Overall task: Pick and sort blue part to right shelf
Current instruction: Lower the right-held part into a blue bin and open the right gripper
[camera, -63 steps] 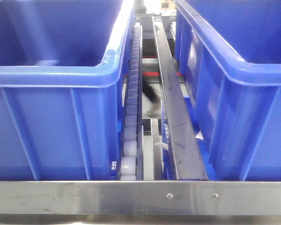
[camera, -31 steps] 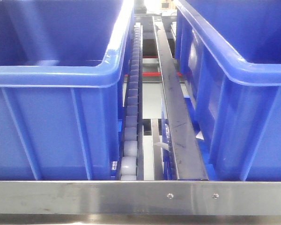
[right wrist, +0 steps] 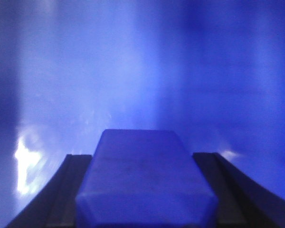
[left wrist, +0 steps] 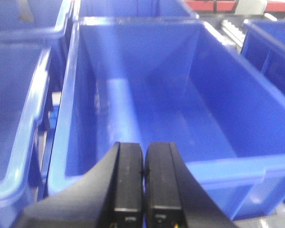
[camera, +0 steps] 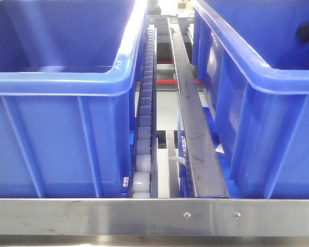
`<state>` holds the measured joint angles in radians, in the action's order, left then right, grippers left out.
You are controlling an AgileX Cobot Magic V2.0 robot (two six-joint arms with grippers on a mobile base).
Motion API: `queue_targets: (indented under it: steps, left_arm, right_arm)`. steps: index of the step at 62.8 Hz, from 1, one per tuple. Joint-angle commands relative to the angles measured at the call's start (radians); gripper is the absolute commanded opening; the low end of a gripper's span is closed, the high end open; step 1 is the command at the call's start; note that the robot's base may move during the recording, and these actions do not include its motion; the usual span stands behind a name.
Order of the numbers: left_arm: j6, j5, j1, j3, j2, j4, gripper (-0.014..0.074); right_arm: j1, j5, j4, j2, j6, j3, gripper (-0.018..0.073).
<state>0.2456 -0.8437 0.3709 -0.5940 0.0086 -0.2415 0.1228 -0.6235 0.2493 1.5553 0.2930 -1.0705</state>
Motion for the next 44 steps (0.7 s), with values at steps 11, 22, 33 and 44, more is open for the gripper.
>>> queue_targets:
  steps: [11,22,33,44]
  left_arm:
    - [-0.001,0.073,0.007,-0.020,0.015,-0.006,0.0125]
    - [-0.001,0.073,0.007,-0.020,0.015,-0.006,0.0125]
    - [-0.001,0.073,0.007,-0.020,0.015,-0.006,0.0125]
    - [-0.001,0.073,0.007,-0.020,0.015,-0.006,0.0125]
  right_arm:
    - [-0.006,0.062,0.019,0.017,-0.004,-0.040,0.0449]
    - [-0.006,0.021,0.019,-0.008,-0.004,-0.084,0.0587]
    - [-0.005,0.008,0.017,-0.114,-0.004,-0.094,0.0507]
    - [-0.005,-0.027,-0.003,-0.286,-0.004,-0.046,0.0184]
